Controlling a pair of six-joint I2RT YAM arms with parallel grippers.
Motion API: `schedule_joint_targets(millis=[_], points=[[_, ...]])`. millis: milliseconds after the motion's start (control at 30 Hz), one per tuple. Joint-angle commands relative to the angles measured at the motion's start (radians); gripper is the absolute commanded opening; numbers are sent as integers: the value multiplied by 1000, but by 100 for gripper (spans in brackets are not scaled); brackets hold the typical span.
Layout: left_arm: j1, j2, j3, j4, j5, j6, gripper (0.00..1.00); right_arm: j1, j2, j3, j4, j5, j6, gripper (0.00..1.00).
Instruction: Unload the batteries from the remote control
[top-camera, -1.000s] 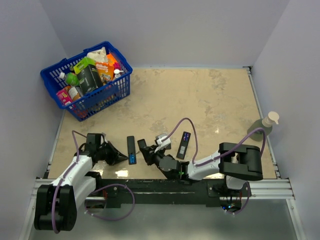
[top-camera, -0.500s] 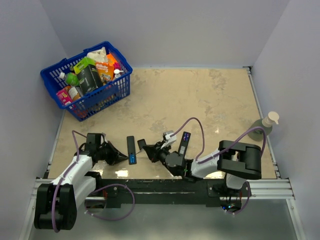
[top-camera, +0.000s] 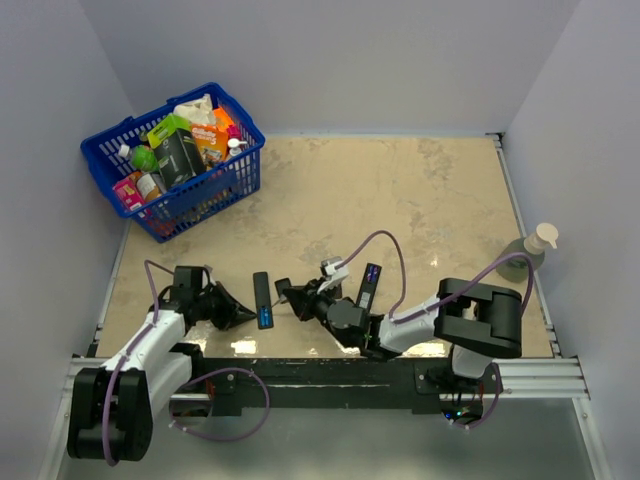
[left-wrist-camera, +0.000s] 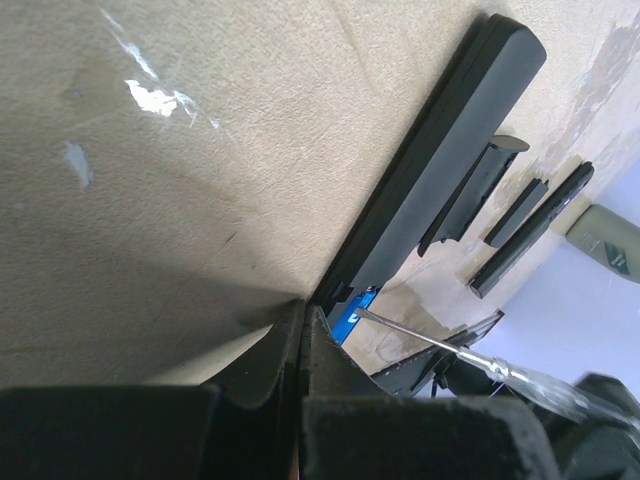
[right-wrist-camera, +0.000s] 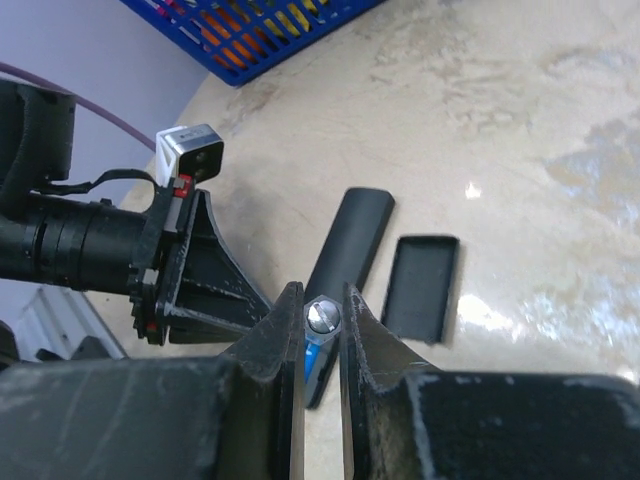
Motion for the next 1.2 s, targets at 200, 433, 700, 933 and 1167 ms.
schedule_joint_targets(millis=[200, 433, 700, 933, 1167], points=[[-41, 31, -11, 10, -45, -22, 0, 136, 58, 226, -419, 21, -363, 0], [-46, 35, -30, 31, -39, -33, 0, 187, 142, 321, -480, -60, -453, 0], [-47, 52, -35, 51, -39, -32, 0, 181, 149, 231, -382, -184, -423, 0], [-49, 45, -37, 45, -45, -36, 0, 154, 147, 141, -293, -200, -309, 0], [-53, 51, -44, 53, -54, -38, 0, 72, 113, 0, -136, -259, -187, 0]])
